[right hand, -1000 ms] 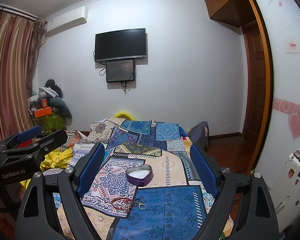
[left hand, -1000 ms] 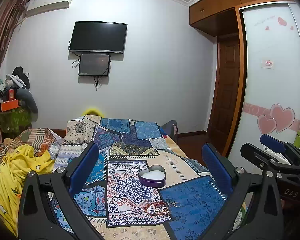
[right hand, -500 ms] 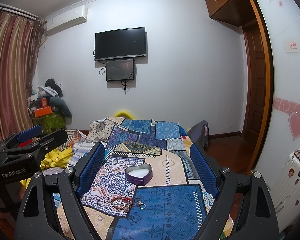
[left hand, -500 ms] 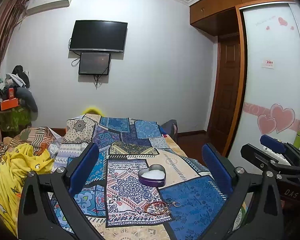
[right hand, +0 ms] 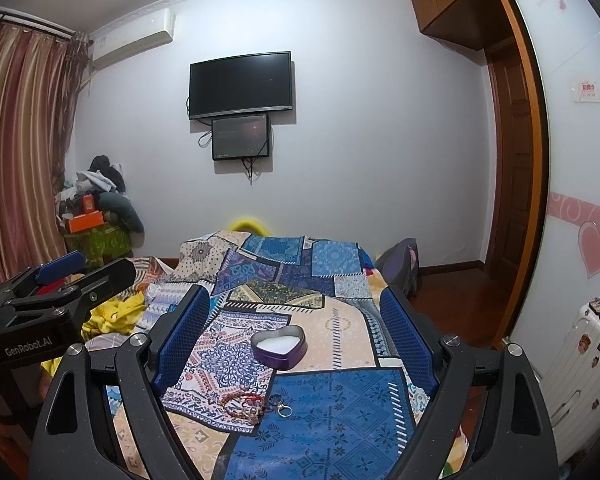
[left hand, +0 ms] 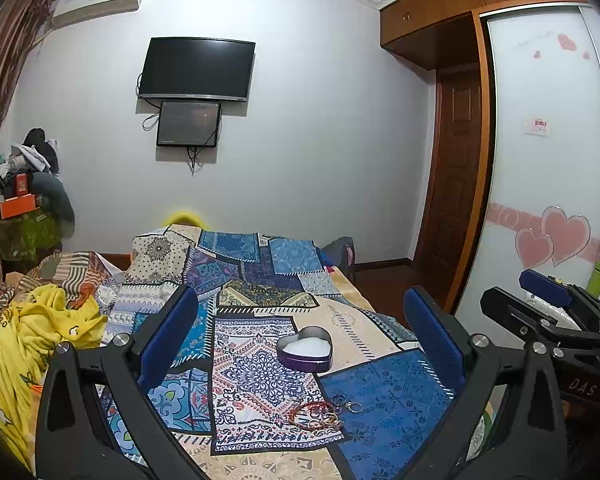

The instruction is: Organize jewelry

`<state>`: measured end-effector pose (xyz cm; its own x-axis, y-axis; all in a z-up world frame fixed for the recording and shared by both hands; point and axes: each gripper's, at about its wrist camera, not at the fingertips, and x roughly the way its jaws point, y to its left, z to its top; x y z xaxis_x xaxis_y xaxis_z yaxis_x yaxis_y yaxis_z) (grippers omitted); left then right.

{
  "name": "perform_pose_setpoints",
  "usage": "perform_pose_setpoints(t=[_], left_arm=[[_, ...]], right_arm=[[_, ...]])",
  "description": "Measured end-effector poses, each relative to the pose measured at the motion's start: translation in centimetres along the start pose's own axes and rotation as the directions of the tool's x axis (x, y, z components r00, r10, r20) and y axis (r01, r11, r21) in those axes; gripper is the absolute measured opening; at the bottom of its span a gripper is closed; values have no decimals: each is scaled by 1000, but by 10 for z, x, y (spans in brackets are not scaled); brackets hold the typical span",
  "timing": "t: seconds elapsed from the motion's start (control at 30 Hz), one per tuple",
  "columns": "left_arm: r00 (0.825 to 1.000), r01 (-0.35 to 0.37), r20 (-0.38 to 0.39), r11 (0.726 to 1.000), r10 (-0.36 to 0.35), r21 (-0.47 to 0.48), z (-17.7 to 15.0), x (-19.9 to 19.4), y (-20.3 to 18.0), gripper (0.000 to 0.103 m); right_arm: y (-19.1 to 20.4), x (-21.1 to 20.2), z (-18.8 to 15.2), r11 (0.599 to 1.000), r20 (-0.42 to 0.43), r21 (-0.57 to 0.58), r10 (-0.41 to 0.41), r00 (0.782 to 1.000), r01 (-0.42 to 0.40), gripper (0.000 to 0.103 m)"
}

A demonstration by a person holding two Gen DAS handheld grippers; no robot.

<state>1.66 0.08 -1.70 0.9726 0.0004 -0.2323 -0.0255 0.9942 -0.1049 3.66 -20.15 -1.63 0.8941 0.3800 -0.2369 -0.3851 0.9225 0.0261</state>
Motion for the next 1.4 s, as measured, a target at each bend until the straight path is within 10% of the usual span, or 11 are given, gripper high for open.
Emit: perform_pose_setpoints(t=[0.7,1.1,1.4], left_arm=[[976,-67,-206,998,64,-8,-31,73,25,103],[868,-48,-495,998,27,-30,-98,145,50,73],[793,24,-607,997,-60,-68,-127,165,49,43]], right_arm=[[-15,56,-21,999,-194,-5,-43,980,42,85],[-26,101,-66,999,-399,-36,-4,917,-11,85],[-30,127,-91,997,-500,7,65,864,-70,66]])
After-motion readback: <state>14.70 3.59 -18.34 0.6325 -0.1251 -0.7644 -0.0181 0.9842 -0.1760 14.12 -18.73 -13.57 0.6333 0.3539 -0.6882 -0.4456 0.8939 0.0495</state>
